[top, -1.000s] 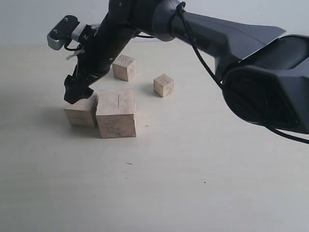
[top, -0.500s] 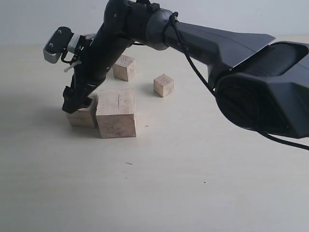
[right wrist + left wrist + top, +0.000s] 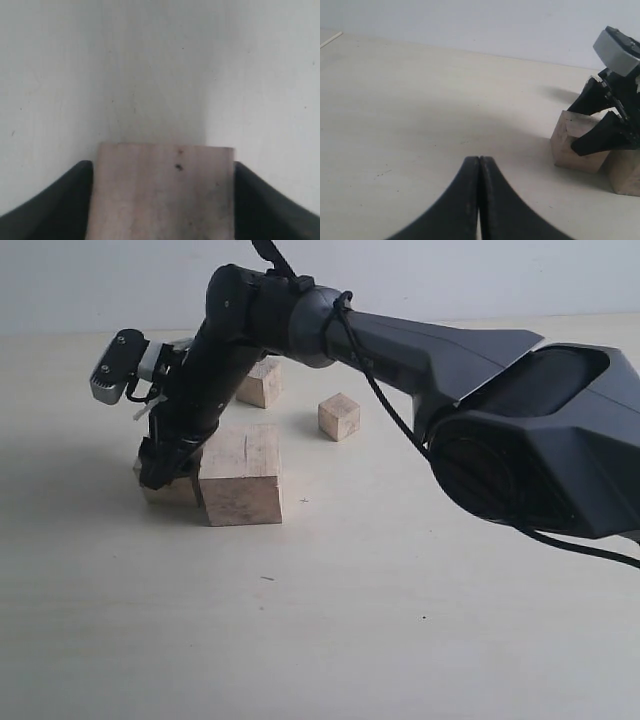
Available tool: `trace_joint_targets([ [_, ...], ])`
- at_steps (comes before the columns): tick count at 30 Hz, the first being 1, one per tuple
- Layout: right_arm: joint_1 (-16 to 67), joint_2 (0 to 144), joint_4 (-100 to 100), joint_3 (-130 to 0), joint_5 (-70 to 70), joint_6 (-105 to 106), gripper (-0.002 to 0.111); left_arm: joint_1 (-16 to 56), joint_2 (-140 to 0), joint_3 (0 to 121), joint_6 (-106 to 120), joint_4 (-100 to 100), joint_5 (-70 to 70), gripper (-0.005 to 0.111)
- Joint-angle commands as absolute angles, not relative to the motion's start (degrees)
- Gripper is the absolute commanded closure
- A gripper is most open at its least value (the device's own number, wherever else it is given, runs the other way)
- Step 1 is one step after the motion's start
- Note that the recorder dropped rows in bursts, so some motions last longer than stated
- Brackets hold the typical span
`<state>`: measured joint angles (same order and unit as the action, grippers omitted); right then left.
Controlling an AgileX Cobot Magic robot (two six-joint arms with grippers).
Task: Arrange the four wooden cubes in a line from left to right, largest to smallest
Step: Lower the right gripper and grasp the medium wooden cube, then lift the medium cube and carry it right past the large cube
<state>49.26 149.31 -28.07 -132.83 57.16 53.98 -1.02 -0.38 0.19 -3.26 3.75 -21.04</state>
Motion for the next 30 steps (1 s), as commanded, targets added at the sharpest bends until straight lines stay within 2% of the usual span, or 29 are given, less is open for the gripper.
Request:
trace_joint_targets([
  [1,49.3,148.5,-28.2,-133.1,56.7,53.8,0.082,-0.5,0.0,0.0,-3.1,3.6,-20.5,0.107],
  [4,49.3,146.8,-28.2,-133.1,57.1,53.8,0.108,-0.5,0.0,0.0,-3.1,3.6,-20.5,0.107],
  [15,49.3,135.4,-24.7,-133.1,59.6,45.9,0.108,-0.5,0.0,0.0,-3.1,3.6,-20.5,0.107],
  [25,49.3,124.5,0.0,-133.1,68.3,13.8,0.108,-0.5,0.0,0.0,-3.1,3.6,-20.5,0.107],
  [30,47.1,121.2,0.5,-132.9,70.0,7.9,0.108,-0.5,0.0,0.0,-3.1,3.6,-20.5,0.107],
])
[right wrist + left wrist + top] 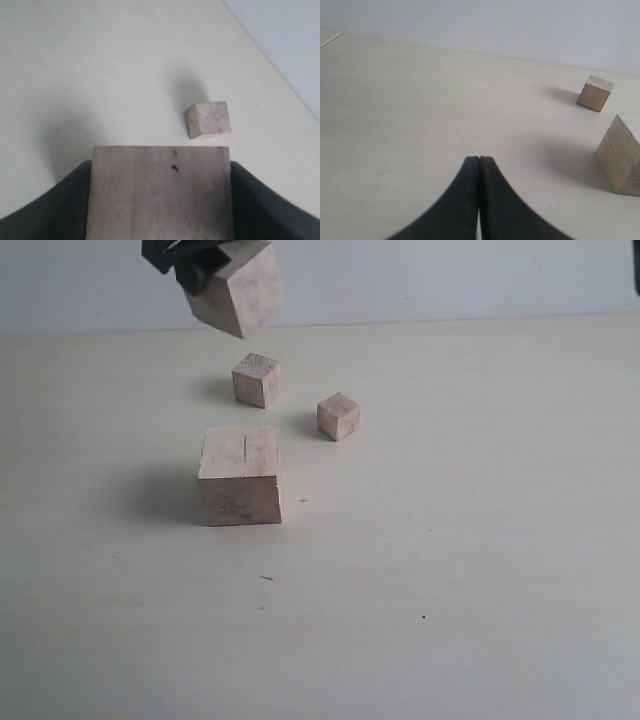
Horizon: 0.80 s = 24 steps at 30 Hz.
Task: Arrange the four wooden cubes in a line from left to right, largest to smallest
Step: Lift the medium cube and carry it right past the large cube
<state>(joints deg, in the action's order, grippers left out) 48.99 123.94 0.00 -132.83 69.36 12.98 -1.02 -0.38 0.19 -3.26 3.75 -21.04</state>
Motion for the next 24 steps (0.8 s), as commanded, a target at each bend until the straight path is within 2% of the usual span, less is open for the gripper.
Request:
trace_joint_targets([
  [1,46.3,120.9,0.0,-132.9,70.0,7.3,0.108,-0.5,0.0,0.0,-3.1,3.6,-20.5,0.107],
  [12,39.1,119.4,-0.5,-131.4,70.0,0.7,0.108,-0.5,0.0,0.0,-3.1,3.6,-20.5,0.107],
  [18,38.2,114.4,-1.3,-124.2,70.0,0.4,0.108,-0.5,0.0,0.0,-3.1,3.6,-20.5,0.107],
  [24,38.2,109.2,-1.4,-110.2,63.7,0.0,0.108,-0.5,0.0,0.0,-3.1,3.6,-20.5,0.107],
])
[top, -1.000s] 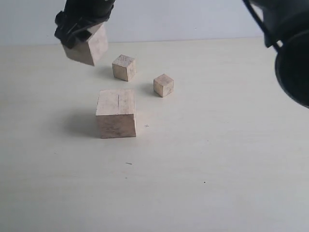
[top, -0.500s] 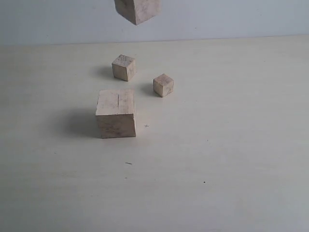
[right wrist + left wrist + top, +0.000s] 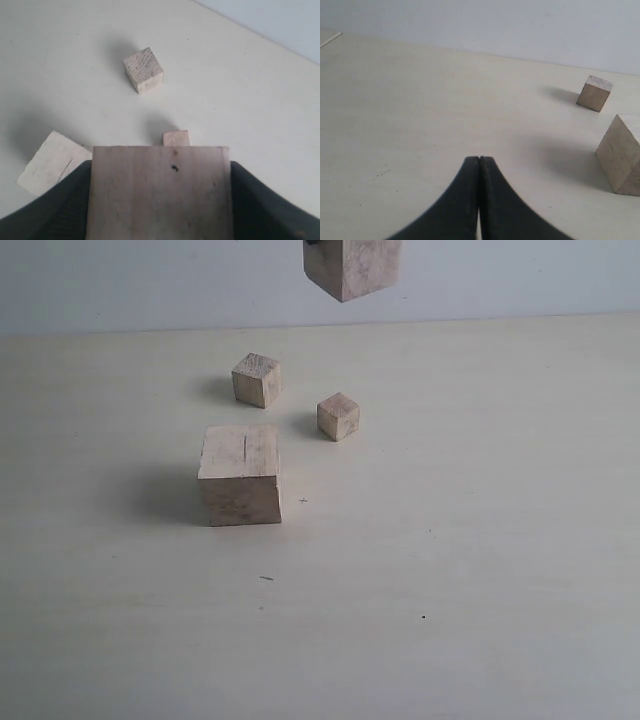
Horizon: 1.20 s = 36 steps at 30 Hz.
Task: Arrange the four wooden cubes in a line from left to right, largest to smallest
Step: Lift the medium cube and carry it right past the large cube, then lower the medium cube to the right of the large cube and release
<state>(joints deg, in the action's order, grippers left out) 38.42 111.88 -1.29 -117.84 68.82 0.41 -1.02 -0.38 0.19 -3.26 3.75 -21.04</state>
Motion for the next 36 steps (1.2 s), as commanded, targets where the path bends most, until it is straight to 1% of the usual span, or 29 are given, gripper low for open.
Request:
trace_joint_targets([
  [1,38.2,108.7,-1.4,-107.2,62.4,-0.7,0.108,-0.5,0.0,0.0,-3.1,3.6,-20.5,0.107],
  [5,38.0,108.3,-2.2,-95.0,56.2,-4.1,0.108,-0.5,0.0,0.0,-3.1,3.6,-20.5,0.107],
  [9,38.0,108.3,-9.9,-85.2,49.1,-5.1,0.108,-0.5,0.0,0.0,-3.1,3.6,-20.5,0.107],
  [11,38.0,108.7,-12.5,-82.5,46.5,-7.3,0.108,-0.5,0.0,0.0,-3.1,3.6,-20.5,0.107],
  [13,38.0,110.8,-12.7,-82.3,46.6,-12.6,0.108,-0.5,0.0,0.0,-3.1,3.6,-20.5,0.107],
  [18,39.4,114.8,-12.7,-82.3,42.4,-14.9,0.108,-0.5,0.0,0.0,-3.1,3.6,-20.5,0.107],
  [23,41.4,115.3,-2.6,-82.3,37.6,-24.5,0.108,-0.5,0.0,0.0,-3.1,3.6,-20.5,0.107],
  [27,41.4,115.8,-1.0,-82.3,36.8,-26.1,0.108,-0.5,0.0,0.0,-3.1,3.6,-20.5,0.107],
  [30,41.4,116.3,-1.1,-82.3,38.5,-18.3,0.108,-0.5,0.0,0.0,-3.1,3.6,-20.5,0.107],
  [32,41.4,115.7,-1.0,-82.3,41.2,0.9,0.108,-0.5,0.0,0.0,-3.1,3.6,-20.5,0.107],
  [33,40.9,115.1,-0.9,-82.3,45.4,12.5,0.108,-0.5,0.0,0.0,-3.1,3.6,-20.5,0.107],
  [36,39.4,113.7,-2.6,-82.3,47.8,25.9,0.108,-0.5,0.0,0.0,-3.1,3.6,-20.5,0.107],
])
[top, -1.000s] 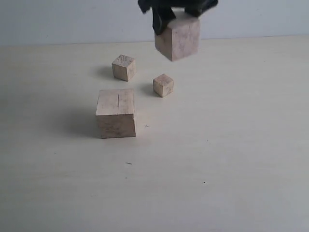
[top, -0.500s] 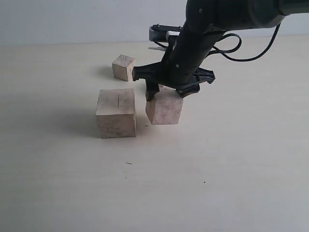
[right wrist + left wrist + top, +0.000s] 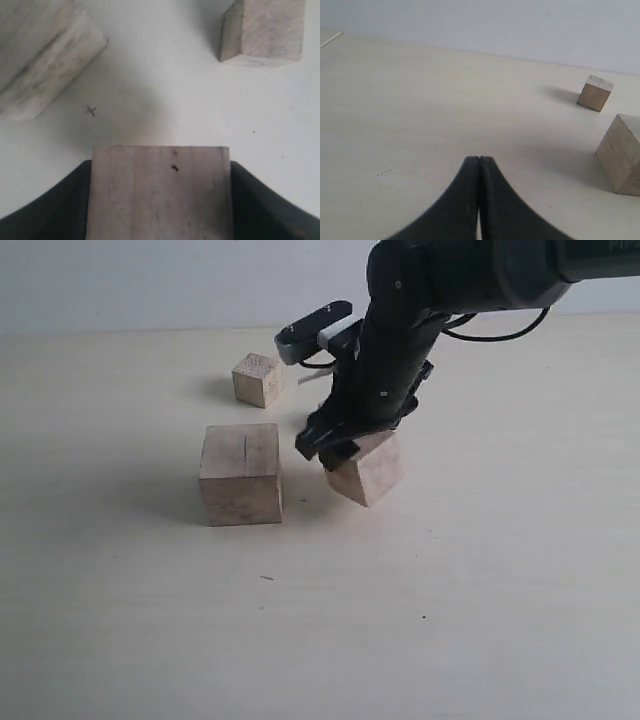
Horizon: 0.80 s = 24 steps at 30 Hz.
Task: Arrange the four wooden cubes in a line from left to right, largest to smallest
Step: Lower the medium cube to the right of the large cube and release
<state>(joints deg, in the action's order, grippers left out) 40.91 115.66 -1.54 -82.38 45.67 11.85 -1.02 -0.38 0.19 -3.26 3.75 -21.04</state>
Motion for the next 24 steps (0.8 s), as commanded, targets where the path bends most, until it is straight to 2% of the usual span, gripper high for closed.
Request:
trace_joint_targets([
  [1,38.9,113.4,-5.9,-82.3,47.6,34.3,0.108,-0.5,0.0,0.0,-3.1,3.6,-20.5,0.107],
  [6,35.0,113.7,-27.9,-82.3,47.7,67.1,0.108,-0.5,0.0,0.0,-3.1,3.6,-20.5,0.107],
  [10,31.8,116.1,-36.6,-82.3,48.2,81.2,0.108,-0.5,0.0,0.0,-3.1,3.6,-20.5,0.107],
  [17,31.2,119.8,-44.2,-82.3,51.4,97.6,0.108,-0.5,0.0,0.0,-3.1,3.6,-20.5,0.107],
  [24,31.2,121.6,-46.1,-82.3,51.2,100.8,0.108,-0.5,0.0,0.0,-3.1,3.6,-20.5,0.107],
])
